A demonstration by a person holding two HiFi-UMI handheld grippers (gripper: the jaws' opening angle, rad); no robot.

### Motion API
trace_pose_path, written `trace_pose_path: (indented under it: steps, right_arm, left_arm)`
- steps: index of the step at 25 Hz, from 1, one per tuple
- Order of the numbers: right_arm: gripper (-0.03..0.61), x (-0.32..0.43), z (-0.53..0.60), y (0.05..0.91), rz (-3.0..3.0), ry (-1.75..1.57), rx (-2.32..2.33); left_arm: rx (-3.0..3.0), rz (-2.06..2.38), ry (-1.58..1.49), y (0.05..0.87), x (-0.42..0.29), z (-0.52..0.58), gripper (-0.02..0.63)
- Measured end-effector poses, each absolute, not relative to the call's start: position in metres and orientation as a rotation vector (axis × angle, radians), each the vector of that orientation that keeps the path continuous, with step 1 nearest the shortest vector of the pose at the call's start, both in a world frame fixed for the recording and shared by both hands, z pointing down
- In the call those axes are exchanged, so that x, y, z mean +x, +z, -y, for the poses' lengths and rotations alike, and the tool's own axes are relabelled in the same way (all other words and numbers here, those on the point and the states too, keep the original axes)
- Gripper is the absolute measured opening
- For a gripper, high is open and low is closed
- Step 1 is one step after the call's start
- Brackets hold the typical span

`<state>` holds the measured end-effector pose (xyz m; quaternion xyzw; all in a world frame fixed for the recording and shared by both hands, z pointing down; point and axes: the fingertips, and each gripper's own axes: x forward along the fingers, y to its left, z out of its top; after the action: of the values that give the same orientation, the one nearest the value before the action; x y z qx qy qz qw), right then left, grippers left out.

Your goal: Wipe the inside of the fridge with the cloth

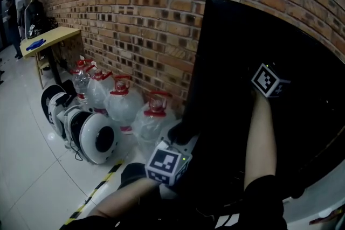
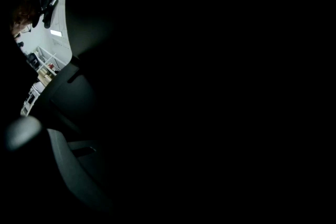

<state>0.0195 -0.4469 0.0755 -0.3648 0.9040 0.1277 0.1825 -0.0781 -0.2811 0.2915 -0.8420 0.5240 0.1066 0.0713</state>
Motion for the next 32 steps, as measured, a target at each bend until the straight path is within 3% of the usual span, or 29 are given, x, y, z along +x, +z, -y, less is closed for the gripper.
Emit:
trace_pose_path:
  steps: [18, 27, 32]
  right_arm:
    - [0.084, 0.041, 0.496, 0.082, -2.441, 0.432, -1.514]
    - [0.084, 0.051, 0.382, 0.093, -2.513, 0.376, -1.111]
    - [0.084, 0.016, 0.292, 0.109, -2.635, 0.377, -0.696]
  left_arm:
    - [-2.554, -1.569, 0.354, 0.289, -0.076, 0.277, 0.192]
    - [-2.537, -1.566, 0.367, 0.293, -0.079, 0.279, 0.192]
    - [-2.541, -1.568, 0.365, 0.290, -0.076, 0.278, 0.192]
